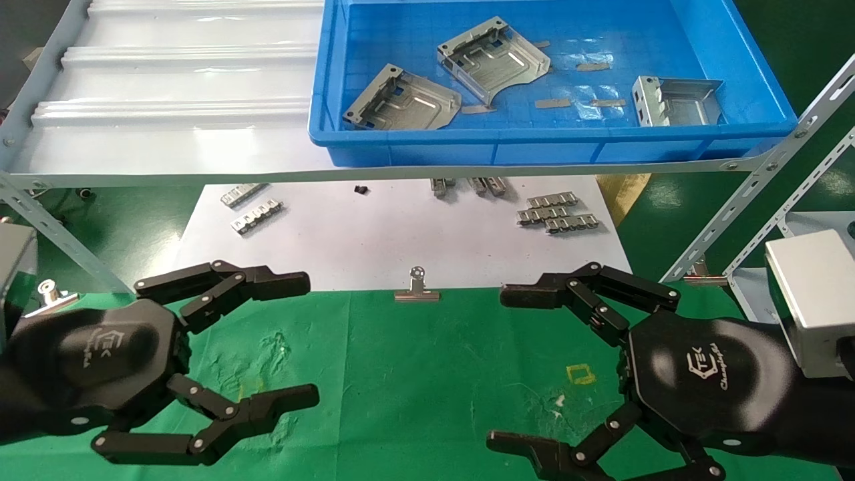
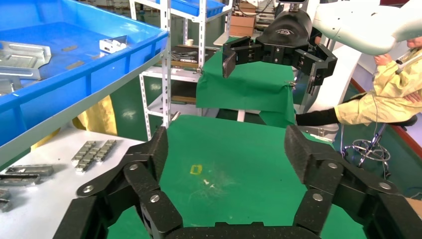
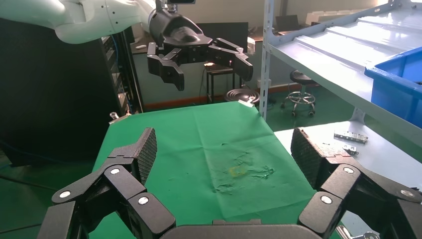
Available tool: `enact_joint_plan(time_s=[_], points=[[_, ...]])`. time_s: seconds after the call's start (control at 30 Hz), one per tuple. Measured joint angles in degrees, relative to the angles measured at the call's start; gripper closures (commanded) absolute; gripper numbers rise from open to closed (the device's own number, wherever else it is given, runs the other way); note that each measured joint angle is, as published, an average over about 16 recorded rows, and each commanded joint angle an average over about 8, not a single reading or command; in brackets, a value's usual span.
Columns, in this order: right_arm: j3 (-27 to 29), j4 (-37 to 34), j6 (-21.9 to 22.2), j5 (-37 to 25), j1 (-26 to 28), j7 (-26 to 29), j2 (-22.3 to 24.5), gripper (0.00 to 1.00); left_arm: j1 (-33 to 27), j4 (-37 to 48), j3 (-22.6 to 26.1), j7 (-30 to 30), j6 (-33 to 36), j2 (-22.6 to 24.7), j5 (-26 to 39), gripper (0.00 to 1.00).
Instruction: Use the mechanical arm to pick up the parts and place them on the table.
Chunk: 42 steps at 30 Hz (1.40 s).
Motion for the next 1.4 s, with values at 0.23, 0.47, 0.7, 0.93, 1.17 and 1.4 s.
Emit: enact_joint_plan(time_s=[0.23, 0.47, 0.7, 0.93, 1.17, 1.4], points=[[0.0, 0.0, 0.0, 0.0, 0.0, 0.0, 0.0, 0.00, 0.0, 0.0, 0.0, 0.0, 0.0, 0.0, 0.0, 1.00], [0.0, 0.0, 0.0, 0.0, 0.0, 0.0, 0.0, 0.00, 0.0, 0.0, 0.0, 0.0, 0.0, 0.0, 0.0, 1.00], [0.0, 0.0, 0.0, 0.0, 0.0, 0.0, 0.0, 0.00, 0.0, 0.0, 0.0, 0.0, 0.0, 0.0, 0.0, 1.00], [-0.3, -0.6, 1.5, -1.5, 2.5, 0.2, -1.3, 0.00, 0.0, 0.0, 0.0, 0.0, 0.0, 0.0, 0.0, 1.00], [-2.4, -5.0, 6.1, -7.2, 11.5, 1.4, -6.3, 0.00, 0.0, 0.0, 0.0, 0.0, 0.0, 0.0, 0.0, 1.00], [-7.1, -15.7, 14.1, -17.8, 24.8, 2.9, -15.5, 0.00, 0.0, 0.0, 0.0, 0.0, 0.0, 0.0, 0.0, 1.00]])
